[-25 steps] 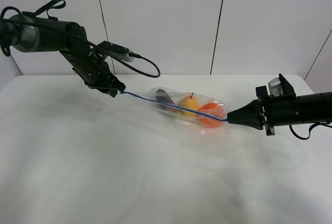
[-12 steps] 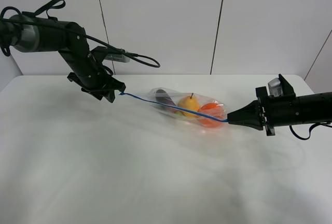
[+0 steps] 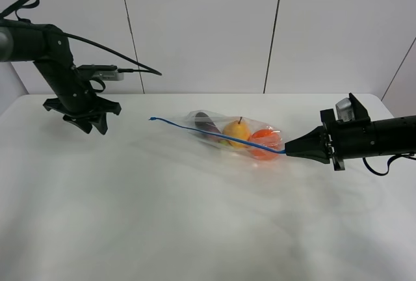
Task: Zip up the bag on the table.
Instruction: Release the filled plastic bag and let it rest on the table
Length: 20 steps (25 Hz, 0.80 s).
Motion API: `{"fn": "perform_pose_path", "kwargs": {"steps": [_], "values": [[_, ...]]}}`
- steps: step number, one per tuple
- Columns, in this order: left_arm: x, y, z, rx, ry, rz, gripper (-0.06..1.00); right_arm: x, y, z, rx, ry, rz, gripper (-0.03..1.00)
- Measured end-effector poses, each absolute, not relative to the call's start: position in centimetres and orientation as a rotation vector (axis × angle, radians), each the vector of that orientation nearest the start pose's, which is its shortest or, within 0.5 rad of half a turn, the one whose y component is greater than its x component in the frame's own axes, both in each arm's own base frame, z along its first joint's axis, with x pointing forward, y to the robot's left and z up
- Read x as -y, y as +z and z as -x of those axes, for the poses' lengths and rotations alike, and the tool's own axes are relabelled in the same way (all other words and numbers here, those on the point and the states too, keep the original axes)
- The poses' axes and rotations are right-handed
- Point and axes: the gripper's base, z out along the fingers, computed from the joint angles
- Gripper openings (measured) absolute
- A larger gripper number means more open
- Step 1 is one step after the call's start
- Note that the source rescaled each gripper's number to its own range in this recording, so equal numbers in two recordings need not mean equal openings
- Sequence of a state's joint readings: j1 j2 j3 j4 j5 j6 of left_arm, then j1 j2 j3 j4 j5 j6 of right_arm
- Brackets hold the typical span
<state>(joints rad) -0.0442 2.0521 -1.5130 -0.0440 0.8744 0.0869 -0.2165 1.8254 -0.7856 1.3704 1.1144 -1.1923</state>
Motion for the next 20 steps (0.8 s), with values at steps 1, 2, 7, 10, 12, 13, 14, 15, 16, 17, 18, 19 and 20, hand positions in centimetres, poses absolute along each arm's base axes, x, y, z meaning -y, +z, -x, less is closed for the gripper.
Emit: {"fn": "perform_pose_path", "kwargs": {"steps": [1, 2, 7, 10, 12, 13, 14, 15, 16, 17, 18, 19, 20], "values": [[1.4, 17.7, -42.2, -2.896, -0.043, -0.133, 0.61, -1.8, 15.3, -29.2, -2.434, 1.396, -0.028, 0.0], [0.8, 17.7, -42.1, -2.901, -0.039, -0.121, 0.61, -1.8, 15.3, -29.2, -2.434, 1.396, -0.028, 0.0], [-1.8, 17.7, -41.9, -2.921, -0.025, -0.074, 0.61, -1.8, 15.3, -29.2, -2.434, 1.396, -0.028, 0.0], [-2.1, 17.7, -41.9, -2.928, -0.023, -0.077, 0.61, -1.8, 15.3, -29.2, -2.434, 1.396, -0.028, 0.0], [-2.1, 17.7, -41.8, -2.934, -0.021, -0.093, 0.61, -1.8, 15.3, -29.2, -2.435, 1.395, -0.027, 0.0], [-2.1, 17.7, -41.8, -2.933, -0.022, -0.101, 0.61, -1.8, 15.3, -29.2, -2.436, 1.395, -0.026, 0.0], [-2.1, 17.7, -41.8, -2.933, -0.023, -0.112, 0.61, -1.8, 15.3, -29.2, -2.436, 1.395, -0.025, 0.0], [-2.1, 17.7, -41.8, -2.933, -0.025, -0.118, 0.61, -1.8, 15.3, -29.2, -2.436, 1.395, -0.025, 0.0], [-2.1, 17.7, -41.8, -2.932, -0.026, -0.128, 0.61, -1.8, 15.3, -29.2, -2.436, 1.395, -0.025, 0.0], [-2.1, 17.7, -41.8, -2.93, -0.024, -0.139, 0.61, -1.8, 15.3, -29.2, -2.437, 1.394, -0.024, 0.0], [-2.1, 17.9, -41.8, -2.926, -0.022, -0.151, 0.61, -1.8, 15.3, -29.2, -2.438, 1.392, -0.023, 0.0], [-2.0, 18.3, -41.7, -2.916, -0.02, -0.159, 0.61, -1.8, 15.2, -29.2, -2.44, 1.391, -0.023, 0.0], [-2.0, 18.9, -41.6, -2.902, -0.017, -0.163, 0.61, -1.8, 15.3, -29.2, -2.44, 1.389, -0.021, 0.0]]}}
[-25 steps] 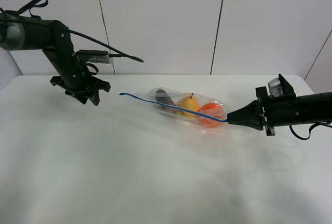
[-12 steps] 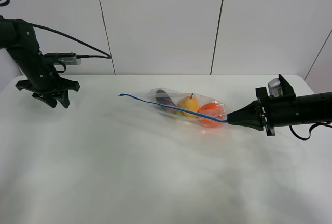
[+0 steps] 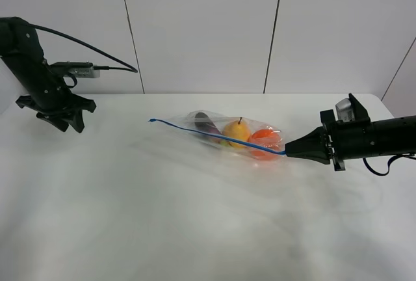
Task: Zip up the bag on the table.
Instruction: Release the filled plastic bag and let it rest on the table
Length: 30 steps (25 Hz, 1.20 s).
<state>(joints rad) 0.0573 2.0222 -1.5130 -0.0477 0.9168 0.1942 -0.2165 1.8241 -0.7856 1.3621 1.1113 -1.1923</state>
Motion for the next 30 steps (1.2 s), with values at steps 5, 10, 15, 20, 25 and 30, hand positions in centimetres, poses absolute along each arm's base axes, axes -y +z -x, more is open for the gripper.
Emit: {"fn": "perform_pose_path", "kwargs": {"steps": [5, 10, 15, 20, 25, 30], "values": [[-2.0, 22.9, -40.7, -2.812, -0.002, -0.161, 0.61, -1.7, 15.2, -29.2, -2.443, 1.383, -0.021, 0.0], [-1.9, 27.6, -38.9, -2.723, 0.011, -0.16, 0.61, -1.7, 15.2, -29.2, -2.443, 1.383, -0.02, 0.0], [-1.6, 33.9, -35.0, -2.624, 0.023, -0.157, 0.61, -1.7, 15.2, -29.2, -2.443, 1.383, -0.02, 0.0], [-1.3, 39.2, -30.0, -2.536, 0.035, -0.159, 0.61, -1.7, 15.2, -29.2, -2.443, 1.383, -0.02, 0.0], [-1.0, 43.8, -23.9, -2.429, 0.049, -0.159, 0.61, -1.7, 15.2, -29.2, -2.443, 1.383, -0.02, 0.0], [-0.6, 46.3, -16.9, -2.289, 0.066, -0.152, 0.61, -1.7, 15.2, -29.2, -2.443, 1.383, -0.021, 0.0]]}}
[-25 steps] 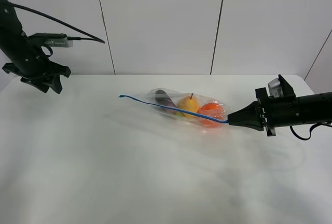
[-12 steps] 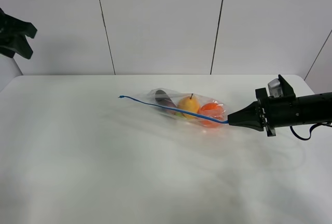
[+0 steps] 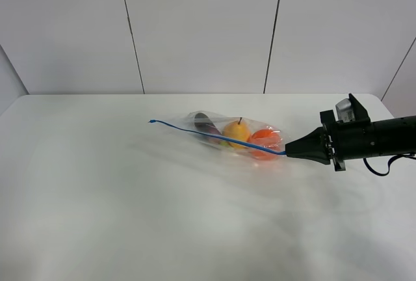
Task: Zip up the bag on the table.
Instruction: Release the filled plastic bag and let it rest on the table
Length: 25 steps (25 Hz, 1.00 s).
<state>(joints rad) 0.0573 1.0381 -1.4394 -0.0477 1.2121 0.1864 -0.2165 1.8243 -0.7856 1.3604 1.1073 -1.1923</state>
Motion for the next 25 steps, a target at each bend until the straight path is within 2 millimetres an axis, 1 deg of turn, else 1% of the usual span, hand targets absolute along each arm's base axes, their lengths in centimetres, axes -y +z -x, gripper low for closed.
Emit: {"fn": "perform_pose_path", "kwargs": {"steps": [3, 4, 8, 10, 11, 13, 15, 19, 20, 25], "values": [[-0.3, 46.3, -12.9, -2.227, 0.074, -0.15, 0.61, -1.7, 15.2, -29.2, -2.441, 1.384, -0.023, 0.0], [-0.3, 46.0, -11.6, -2.211, 0.076, -0.149, 0.61, -1.7, 15.2, -29.2, -2.441, 1.384, -0.023, 0.0], [0.0, 44.2, -6.8, -2.157, 0.078, -0.139, 0.61, -1.7, 15.2, -29.2, -2.441, 1.384, -0.023, 0.0], [0.1, 43.0, -4.8, -2.137, 0.073, -0.125, 0.61, -1.7, 15.2, -29.2, -2.441, 1.384, -0.023, 0.0], [0.1, 43.0, -4.8, -2.137, 0.073, -0.125, 0.61, -1.7, 15.2, -29.2, -2.441, 1.384, -0.023, 0.0], [0.2, 41.6, -3.1, -2.121, 0.062, -0.1, 0.61, -1.7, 15.2, -29.2, -2.441, 1.384, -0.023, 0.0], [0.3, 40.3, -1.8, -2.108, 0.054, -0.084, 0.61, -1.7, 15.2, -29.2, -2.441, 1.384, -0.023, 0.0], [0.4, 37.7, 0.2, -2.087, 0.047, -0.069, 0.61, -1.7, 15.2, -29.2, -2.44, 1.384, -0.024, 0.0], [0.5, 36.5, 0.8, -2.082, 0.044, -0.064, 0.61, -1.7, 15.2, -29.2, -2.44, 1.384, -0.024, 0.0], [0.5, 32.8, 1.6, -2.106, 0.022, -0.028, 0.61, -1.7, 15.2, -29.2, -2.44, 1.384, -0.024, 0.0]]}}
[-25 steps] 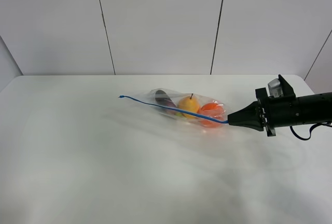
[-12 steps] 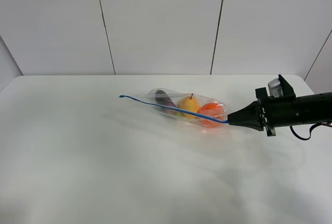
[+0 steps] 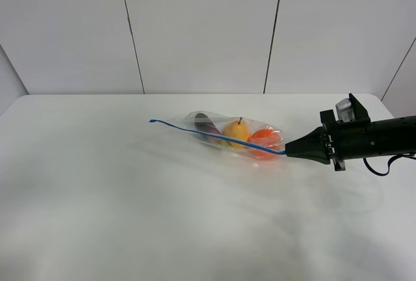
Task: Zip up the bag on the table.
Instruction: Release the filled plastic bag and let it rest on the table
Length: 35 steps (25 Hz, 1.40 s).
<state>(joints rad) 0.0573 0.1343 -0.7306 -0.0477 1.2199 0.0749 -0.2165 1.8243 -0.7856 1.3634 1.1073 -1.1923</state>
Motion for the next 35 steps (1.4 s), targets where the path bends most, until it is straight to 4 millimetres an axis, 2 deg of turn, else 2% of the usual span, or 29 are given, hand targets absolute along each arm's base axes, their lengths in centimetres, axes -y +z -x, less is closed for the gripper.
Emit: {"fn": "perform_pose_path", "kwargs": {"steps": [4, 9, 17, 19, 35], "values": [[0.5, 30.7, 1.3, -2.153, -0.004, 0.015, 0.61, -1.7, 15.2, -29.2, -2.44, 1.384, -0.024, 0.0], [0.5, 29.4, 0.8, -2.199, -0.027, 0.056, 0.61, -1.7, 15.2, -29.2, -2.44, 1.384, -0.024, 0.0], [0.5, 29.2, 0.7, -2.2, -0.027, 0.056, 0.61, -1.7, 15.2, -29.2, -2.44, 1.384, -0.023, 0.0], [0.4, 28.7, 0.2, -2.199, -0.025, 0.058, 0.61, -1.7, 15.2, -29.2, -2.44, 1.383, -0.022, 0.0], [0.4, 28.7, 0.1, -2.189, -0.023, 0.058, 0.61, -1.7, 15.2, -29.2, -2.439, 1.383, -0.021, 0.0]]}}
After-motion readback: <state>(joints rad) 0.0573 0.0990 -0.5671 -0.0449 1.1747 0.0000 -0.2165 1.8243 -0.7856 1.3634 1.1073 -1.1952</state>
